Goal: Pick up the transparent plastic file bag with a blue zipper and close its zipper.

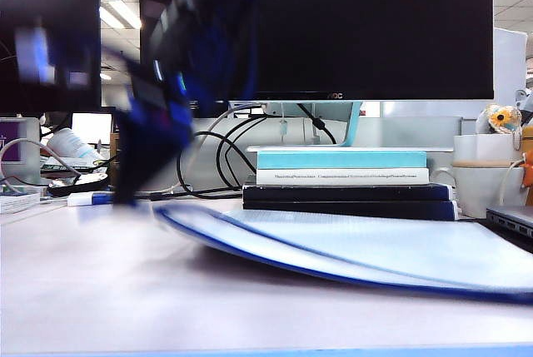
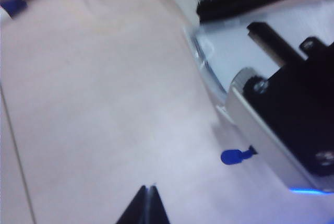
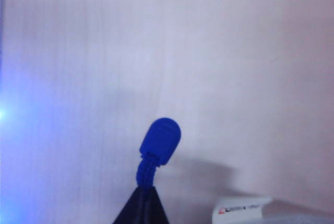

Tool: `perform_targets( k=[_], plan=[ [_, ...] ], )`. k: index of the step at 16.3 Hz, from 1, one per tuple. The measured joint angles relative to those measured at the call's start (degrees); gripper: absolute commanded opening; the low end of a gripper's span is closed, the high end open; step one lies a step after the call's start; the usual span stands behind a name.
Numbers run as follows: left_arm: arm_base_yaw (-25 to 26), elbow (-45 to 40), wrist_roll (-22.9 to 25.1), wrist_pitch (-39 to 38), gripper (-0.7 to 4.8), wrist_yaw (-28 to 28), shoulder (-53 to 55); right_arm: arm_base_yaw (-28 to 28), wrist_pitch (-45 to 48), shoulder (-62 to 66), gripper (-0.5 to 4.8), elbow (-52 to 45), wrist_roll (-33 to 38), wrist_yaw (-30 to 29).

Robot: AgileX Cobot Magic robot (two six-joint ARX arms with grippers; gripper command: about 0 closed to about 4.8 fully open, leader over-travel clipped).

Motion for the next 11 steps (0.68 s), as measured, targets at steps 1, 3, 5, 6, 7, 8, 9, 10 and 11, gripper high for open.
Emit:
perform_targets(
  k=[1,3,5,6,7,8,9,10,11],
  plan=[
    [0.0,0.0,0.0,1.31,0.15,0.0,0.0,-0.02,-1.97,-0.2,-0.01,2.27,0.09,0.02],
    [0.0,0.0,1.62,6.23,1.19,0.04,0.0,-0.07,-6.64,-3.43,-0.01,8.22,0.24,0.55],
    [0.0,0.0,4.72,8.0,2.84,0.37,0.0,-0.09,-8.2,-6.8,-0.01,10.29,0.31,0.7],
    [0.0,0.0,6.49,8.7,3.33,0.94,0.0,-0.13,-8.55,-8.74,-0.01,10.43,0.31,0.98],
    [0.0,0.0,8.09,9.16,3.66,1.51,0.0,-0.31,-9.07,-10.38,-0.01,10.43,0.31,1.09],
    [0.0,0.0,9.46,9.55,4.05,2.12,0.0,-0.37,-9.53,-11.65,-0.01,10.4,0.31,1.07],
    [0.0,0.0,11.72,10.64,4.14,3.63,0.0,-0.48,-10.12,-13.97,-0.01,10.4,0.37,1.14],
    [0.0,0.0,12.66,11.47,4.14,4.66,0.0,-0.55,-10.29,-15.08,-0.01,10.4,0.5,1.22],
    [0.0,0.0,14.4,12.94,4.14,6.78,0.0,-0.57,-10.43,-17.68,-0.01,10.4,0.92,1.29]
  ],
)
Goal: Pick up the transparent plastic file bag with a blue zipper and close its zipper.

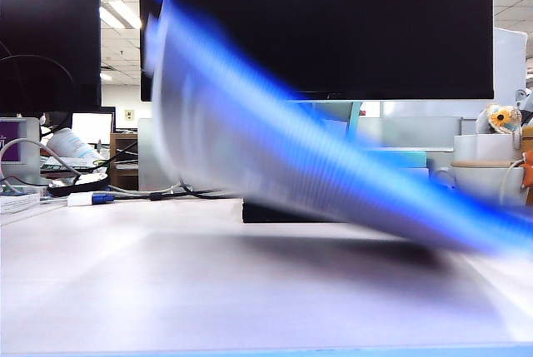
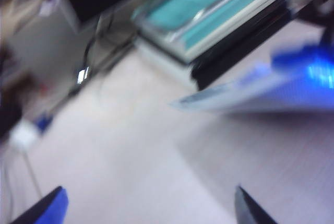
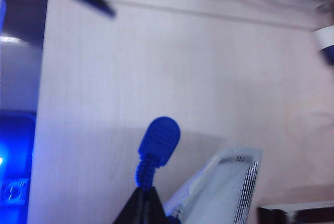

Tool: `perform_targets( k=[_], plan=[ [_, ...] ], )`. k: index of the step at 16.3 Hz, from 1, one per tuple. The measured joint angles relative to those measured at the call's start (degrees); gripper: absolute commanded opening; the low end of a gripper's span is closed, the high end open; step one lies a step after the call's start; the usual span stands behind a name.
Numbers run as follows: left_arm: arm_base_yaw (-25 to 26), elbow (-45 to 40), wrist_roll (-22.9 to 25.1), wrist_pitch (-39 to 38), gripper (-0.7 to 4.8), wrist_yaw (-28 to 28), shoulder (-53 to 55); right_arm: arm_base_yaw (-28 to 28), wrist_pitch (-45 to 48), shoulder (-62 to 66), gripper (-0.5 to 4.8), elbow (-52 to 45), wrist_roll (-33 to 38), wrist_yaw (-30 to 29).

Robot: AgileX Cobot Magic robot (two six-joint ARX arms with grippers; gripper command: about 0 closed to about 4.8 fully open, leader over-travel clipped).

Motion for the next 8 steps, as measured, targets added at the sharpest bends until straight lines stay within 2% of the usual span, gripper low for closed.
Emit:
perform_targets(
  k=[2,4,8],
  plan=[
    [0.0,0.0,4.11,4.57,4.14,5.75,0.55,0.02,-0.37,-4.02,-0.01,0.77,1.2,-1.22],
    [0.0,0.0,7.02,10.47,4.14,13.6,2.54,0.04,-0.37,-7.21,-0.01,0.77,3.43,-7.39],
    [0.0,0.0,7.34,17.29,4.13,28.35,7.15,0.22,-0.44,-8.85,-0.01,0.77,5.6,-11.63]
  ],
)
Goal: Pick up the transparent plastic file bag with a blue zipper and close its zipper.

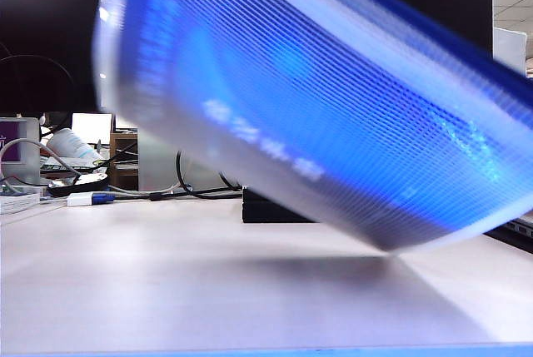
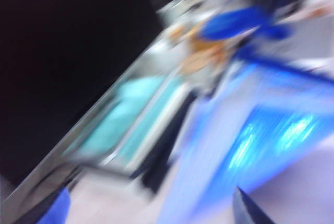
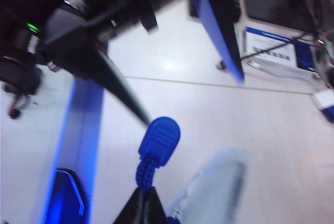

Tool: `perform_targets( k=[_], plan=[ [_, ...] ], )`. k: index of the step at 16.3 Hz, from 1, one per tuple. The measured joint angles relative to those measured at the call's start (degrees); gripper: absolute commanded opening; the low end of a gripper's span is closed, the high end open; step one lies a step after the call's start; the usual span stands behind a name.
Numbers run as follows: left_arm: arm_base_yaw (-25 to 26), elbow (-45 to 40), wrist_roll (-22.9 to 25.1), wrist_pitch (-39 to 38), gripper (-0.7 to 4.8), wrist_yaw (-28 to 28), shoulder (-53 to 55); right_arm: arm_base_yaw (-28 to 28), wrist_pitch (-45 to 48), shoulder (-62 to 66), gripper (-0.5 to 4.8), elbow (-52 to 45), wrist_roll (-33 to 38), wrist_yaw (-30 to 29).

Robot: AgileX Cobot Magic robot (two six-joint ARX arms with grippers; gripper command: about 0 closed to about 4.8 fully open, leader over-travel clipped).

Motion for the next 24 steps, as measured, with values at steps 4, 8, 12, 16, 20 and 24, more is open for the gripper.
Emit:
perform_targets(
  k=[4,8,12,16,20,24],
  plan=[
    [0.0,0.0,-0.92,3.52,3.98,10.16,1.53,0.0,-0.57,-0.04,-0.01,-0.02,1.57,-4.35],
    [0.0,0.0,-10.88,11.43,3.45,21.4,1.6,0.0,0.7,-0.04,-0.01,-0.09,2.99,-10.27],
    [-0.44,0.0,-11.8,11.54,3.4,21.59,4.0,1.49,3.06,-0.04,-0.01,-0.11,5.07,-15.3],
    [-8.35,0.0,-12.68,11.58,2.5,22.75,6.12,1.81,4.76,-0.04,-0.01,-0.11,5.6,-16.35],
    [-9.73,0.0,-13.14,12.44,-0.09,22.73,6.08,1.75,4.52,-0.04,-0.01,-0.11,5.62,-16.35],
    [-9.73,0.0,-13.2,12.39,-0.06,22.73,6.1,1.66,4.59,-0.04,-0.01,-0.07,5.6,-14.34]
  ],
)
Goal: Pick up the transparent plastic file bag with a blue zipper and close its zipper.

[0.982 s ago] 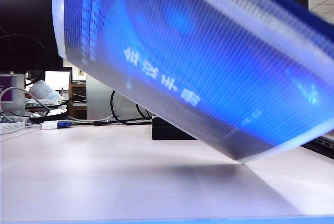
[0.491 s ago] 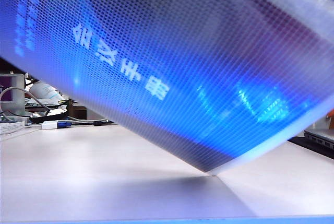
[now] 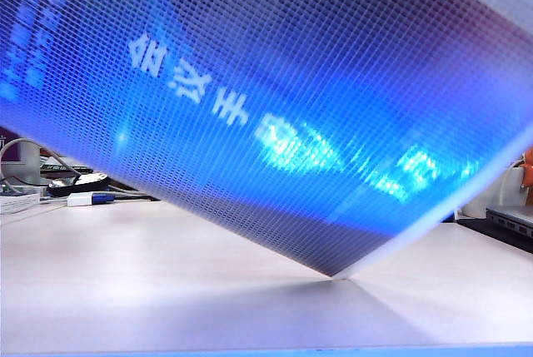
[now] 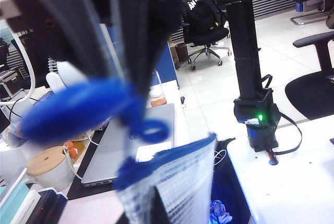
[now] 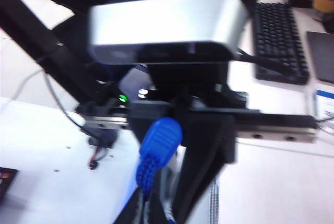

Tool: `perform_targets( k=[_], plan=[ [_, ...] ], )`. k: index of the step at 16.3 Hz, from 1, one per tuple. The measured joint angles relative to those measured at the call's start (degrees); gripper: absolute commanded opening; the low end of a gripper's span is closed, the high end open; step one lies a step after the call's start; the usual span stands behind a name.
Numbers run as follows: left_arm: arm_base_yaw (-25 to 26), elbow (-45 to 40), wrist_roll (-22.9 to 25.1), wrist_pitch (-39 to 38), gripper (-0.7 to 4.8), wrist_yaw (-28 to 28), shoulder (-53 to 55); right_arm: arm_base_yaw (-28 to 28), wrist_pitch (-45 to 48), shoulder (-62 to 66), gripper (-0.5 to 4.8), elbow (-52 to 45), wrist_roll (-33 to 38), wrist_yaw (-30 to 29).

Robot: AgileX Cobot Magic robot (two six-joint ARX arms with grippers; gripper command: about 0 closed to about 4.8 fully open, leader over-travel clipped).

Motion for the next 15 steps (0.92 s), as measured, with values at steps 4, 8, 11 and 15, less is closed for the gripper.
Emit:
perform_targets(
  k=[4,8,11,15],
  plan=[
    [0.15,0.0,-0.02,-0.04,-0.06,-3.82,0.02,0.11,-1.4,-0.04,-0.01,0.0,-0.2,12.44],
    [0.15,-0.02,0.24,-0.37,-0.06,-13.46,0.02,0.02,-4.07,-0.17,-0.01,0.0,-0.22,24.65],
    [0.17,-0.02,0.39,-0.22,-0.06,-14.75,0.0,-0.2,-7.48,-0.17,-0.01,0.0,-0.22,33.14],
    [0.09,-0.02,1.01,-0.31,-0.06,-27.17,0.02,-0.15,-13.14,-0.17,-0.01,0.0,0.28,39.78]
  ],
)
